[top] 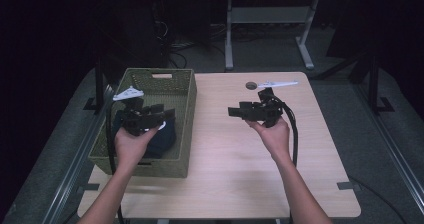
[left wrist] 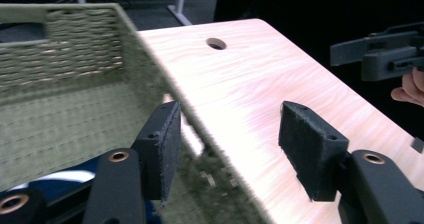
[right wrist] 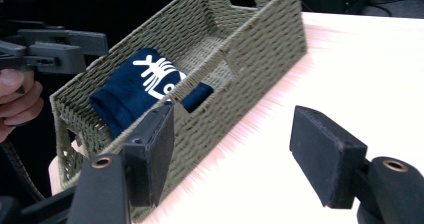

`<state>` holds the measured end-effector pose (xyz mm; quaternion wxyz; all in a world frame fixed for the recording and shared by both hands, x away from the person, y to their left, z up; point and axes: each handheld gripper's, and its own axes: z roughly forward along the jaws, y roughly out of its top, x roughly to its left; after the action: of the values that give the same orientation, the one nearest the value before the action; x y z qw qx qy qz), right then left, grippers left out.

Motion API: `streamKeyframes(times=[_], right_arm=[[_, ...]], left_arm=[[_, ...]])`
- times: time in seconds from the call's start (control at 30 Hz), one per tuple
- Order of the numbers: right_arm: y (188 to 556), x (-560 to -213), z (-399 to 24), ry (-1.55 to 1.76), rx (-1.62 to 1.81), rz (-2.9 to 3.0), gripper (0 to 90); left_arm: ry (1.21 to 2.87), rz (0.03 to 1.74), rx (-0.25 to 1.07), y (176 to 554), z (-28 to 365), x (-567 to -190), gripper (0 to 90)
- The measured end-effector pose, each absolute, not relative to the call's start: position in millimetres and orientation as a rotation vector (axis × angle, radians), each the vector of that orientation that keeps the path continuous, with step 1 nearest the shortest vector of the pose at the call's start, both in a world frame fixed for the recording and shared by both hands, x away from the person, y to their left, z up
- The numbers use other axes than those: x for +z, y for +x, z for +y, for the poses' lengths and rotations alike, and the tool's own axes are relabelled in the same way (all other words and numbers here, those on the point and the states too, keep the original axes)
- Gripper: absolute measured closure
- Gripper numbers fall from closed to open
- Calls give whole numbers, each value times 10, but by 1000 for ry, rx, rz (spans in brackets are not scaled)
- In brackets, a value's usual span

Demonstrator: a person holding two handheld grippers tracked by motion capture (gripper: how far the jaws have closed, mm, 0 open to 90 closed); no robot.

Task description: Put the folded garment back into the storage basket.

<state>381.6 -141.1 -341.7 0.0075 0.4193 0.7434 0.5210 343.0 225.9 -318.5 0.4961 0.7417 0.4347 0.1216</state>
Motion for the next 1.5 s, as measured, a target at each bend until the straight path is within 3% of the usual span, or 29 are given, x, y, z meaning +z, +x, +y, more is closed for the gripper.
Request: streamKeyframes(times=[0.63, 1.5], right_arm=[[3633, -3400, -1945, 1375, 1595, 2241, 314], [3392, -3443, -2566, 1457, 1581, 2147, 295]], left_arm=[[1846, 956, 253, 3359, 1683, -3239, 284], [1866, 877, 191, 3304, 1127, -3251, 231]])
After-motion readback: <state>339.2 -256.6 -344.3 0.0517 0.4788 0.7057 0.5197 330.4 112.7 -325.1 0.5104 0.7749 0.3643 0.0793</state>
